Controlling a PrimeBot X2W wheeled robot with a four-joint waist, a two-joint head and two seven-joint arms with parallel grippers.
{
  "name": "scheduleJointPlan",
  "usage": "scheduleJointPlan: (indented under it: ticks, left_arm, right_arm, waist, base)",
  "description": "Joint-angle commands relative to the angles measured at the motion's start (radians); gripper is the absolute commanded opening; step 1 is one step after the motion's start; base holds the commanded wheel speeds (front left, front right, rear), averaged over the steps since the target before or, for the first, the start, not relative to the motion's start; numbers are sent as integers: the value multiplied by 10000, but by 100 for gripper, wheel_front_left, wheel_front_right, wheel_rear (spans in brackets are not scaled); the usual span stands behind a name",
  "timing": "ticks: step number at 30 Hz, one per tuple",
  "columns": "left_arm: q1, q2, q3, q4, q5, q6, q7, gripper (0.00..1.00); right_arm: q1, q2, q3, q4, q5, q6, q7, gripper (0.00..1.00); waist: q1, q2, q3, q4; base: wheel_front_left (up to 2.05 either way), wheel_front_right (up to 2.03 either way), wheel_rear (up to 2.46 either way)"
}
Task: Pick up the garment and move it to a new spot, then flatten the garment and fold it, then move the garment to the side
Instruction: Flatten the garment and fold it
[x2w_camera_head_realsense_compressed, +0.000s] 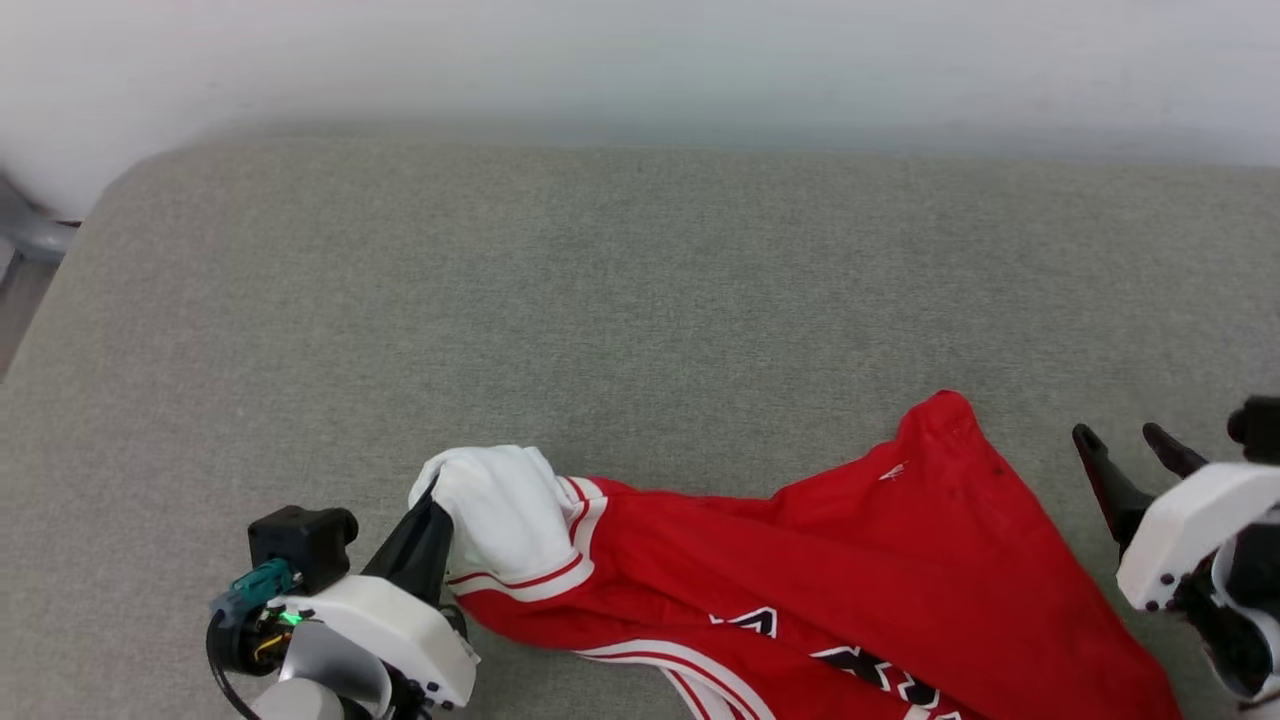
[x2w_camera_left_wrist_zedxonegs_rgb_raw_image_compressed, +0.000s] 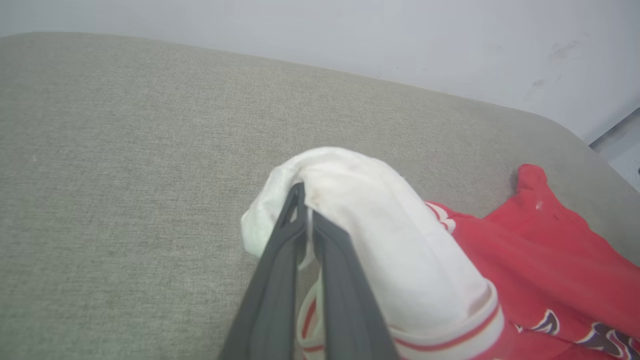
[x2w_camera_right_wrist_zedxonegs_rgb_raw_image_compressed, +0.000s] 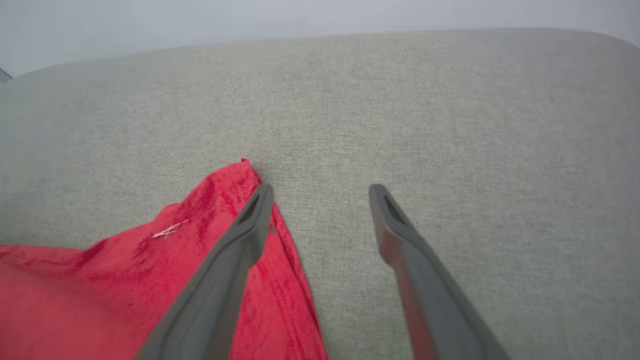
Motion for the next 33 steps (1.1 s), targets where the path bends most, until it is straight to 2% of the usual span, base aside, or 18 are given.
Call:
scheduleJointPlan:
  ticks: [1,5,9,17,23,24,25,26,33]
  left_arm:
    - [-198,-53,-27,-49,103,-33,-11,0]
    - [-640,-256,-252,-22,249,-214,-33,0]
    - [-1094,-504,-452,55,345,-371,-70,0]
    - [-1744,-853,-646,263,502,-645,-306,0]
    - [-1796,-988,-683,455,427,-711,-445,0]
    - [-1795,-1003,-678,483,412,-724,-459,0]
    - [-1790,-1010,-667,503,392,-721,-486,0]
    - [-1781,-1006,-651,519,377,-722,-514,0]
    - [-1718,-735,-481,693,241,-762,-469,0]
  right_arm:
    - [-389,-225,204,180,139,-10,484,100]
    - [-1393,-995,1000,692,596,-10,2734,100]
    - [-2187,-1477,1609,947,864,-10,4328,100]
    - [-3023,-1850,2757,1929,919,-11,4983,100]
    - [-2264,-1655,3453,3325,1506,-8,5624,100]
    - [-2157,-1642,3564,3447,1632,-8,5752,93]
    - [-2125,-1641,3661,3464,1733,-7,5748,32]
    - [-2152,-1650,3713,3475,1835,-7,5703,0]
    - [-3264,-1923,3543,2875,2134,-8,4846,0]
  waist:
    - [-1,0,179,258]
    - [-1,0,453,717]
    - [-1,0,826,1130]
    - [-1,0,1544,1633]
    - [-1,0,1725,1708]
    - [-1,0,1740,1705]
    - [-1,0,1750,1691]
    - [-1,0,1750,1666]
    - [-1,0,1264,1296]
  base:
    - [0,0,0]
    - [0,0,0]
    - [0,0,0]
    - [0,0,0]
    - [0,0,0]
    - [0,0,0]
    - [0,0,0]
    - [0,0,0]
    - [0,0,0]
